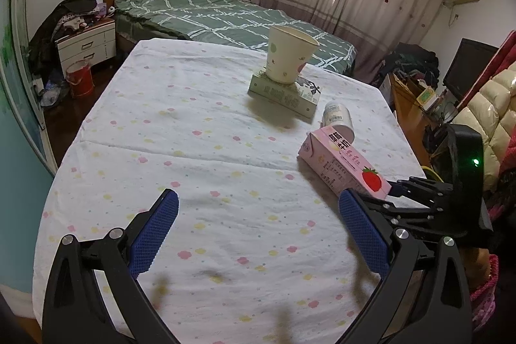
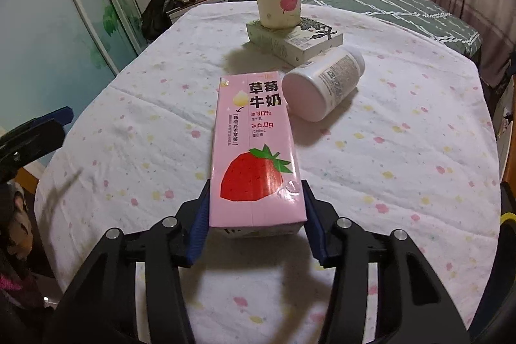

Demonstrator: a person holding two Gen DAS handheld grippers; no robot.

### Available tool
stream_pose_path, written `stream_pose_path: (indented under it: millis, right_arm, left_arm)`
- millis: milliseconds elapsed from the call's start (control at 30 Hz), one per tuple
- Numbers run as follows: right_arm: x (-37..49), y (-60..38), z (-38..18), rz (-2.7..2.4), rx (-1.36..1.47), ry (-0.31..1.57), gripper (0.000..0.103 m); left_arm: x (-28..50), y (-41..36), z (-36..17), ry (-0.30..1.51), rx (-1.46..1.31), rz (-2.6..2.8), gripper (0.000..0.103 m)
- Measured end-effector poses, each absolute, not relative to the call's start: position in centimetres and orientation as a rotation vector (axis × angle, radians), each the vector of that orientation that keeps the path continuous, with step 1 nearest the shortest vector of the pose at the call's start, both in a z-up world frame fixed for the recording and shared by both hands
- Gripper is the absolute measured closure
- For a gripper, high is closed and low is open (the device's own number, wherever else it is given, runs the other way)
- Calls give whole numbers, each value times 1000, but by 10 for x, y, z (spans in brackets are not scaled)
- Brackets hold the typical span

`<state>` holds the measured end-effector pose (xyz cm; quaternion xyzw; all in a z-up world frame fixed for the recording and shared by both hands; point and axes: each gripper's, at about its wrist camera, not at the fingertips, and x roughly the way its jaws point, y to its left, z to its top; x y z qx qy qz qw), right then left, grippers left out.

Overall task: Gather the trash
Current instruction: 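Grasp the pink strawberry-milk carton with the right tool and lift it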

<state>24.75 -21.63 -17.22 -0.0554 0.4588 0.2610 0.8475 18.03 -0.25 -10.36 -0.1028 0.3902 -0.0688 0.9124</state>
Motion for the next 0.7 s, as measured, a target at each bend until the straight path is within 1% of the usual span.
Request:
stream_pose_path:
  millis: [233,700]
  right_arm:
    - [213,-250,-169,511,-101,959,54]
    - [156,-389,-149,243,99,872,54]
  left_arm:
    - [193,-25,-99,801,-152,-212,5]
    - [246,-104,-116,859,-52,-483,5]
